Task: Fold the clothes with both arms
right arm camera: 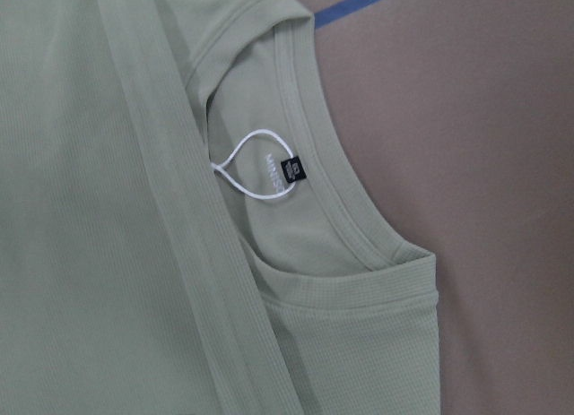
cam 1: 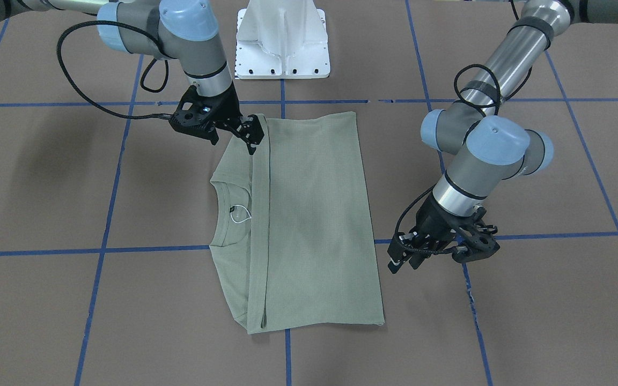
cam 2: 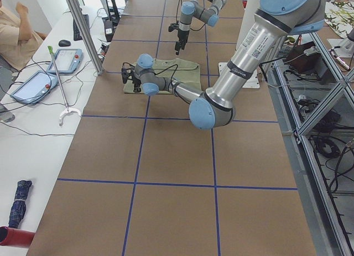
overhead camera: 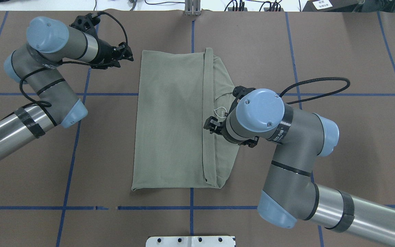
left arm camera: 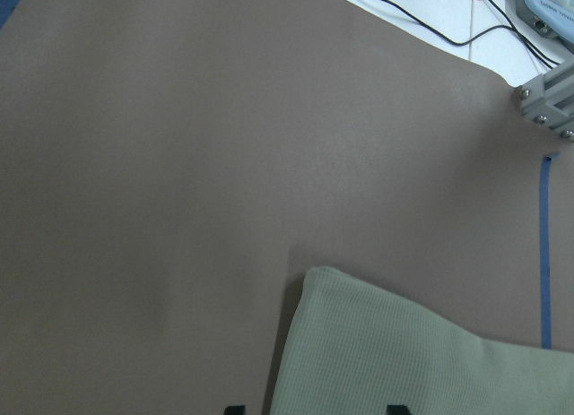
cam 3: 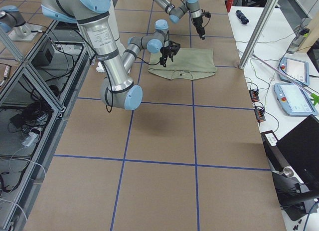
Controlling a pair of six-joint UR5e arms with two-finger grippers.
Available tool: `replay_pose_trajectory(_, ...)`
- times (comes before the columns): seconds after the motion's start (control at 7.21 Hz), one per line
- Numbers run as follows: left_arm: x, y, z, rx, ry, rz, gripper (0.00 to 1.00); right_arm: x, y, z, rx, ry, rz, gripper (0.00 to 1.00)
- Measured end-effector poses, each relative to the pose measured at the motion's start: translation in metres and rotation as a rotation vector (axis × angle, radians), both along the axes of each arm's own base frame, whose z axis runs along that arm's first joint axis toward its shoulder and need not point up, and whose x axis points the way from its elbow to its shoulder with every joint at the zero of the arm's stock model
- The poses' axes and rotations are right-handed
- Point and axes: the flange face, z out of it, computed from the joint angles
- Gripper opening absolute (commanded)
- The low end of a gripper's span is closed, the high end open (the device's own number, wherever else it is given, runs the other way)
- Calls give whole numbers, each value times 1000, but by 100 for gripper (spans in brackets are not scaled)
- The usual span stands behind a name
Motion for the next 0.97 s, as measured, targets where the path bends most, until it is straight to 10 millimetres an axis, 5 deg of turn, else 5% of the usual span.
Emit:
replay_pose_trajectory(0.42, -69, 20, 2, -3, 64, 51, 61, -43, 10, -18, 116, 127, -210, 100)
replay_pose_trajectory(0.97, -85, 23, 5, -12, 76, 63, 61, -88, 28, -24, 192, 254, -421, 100)
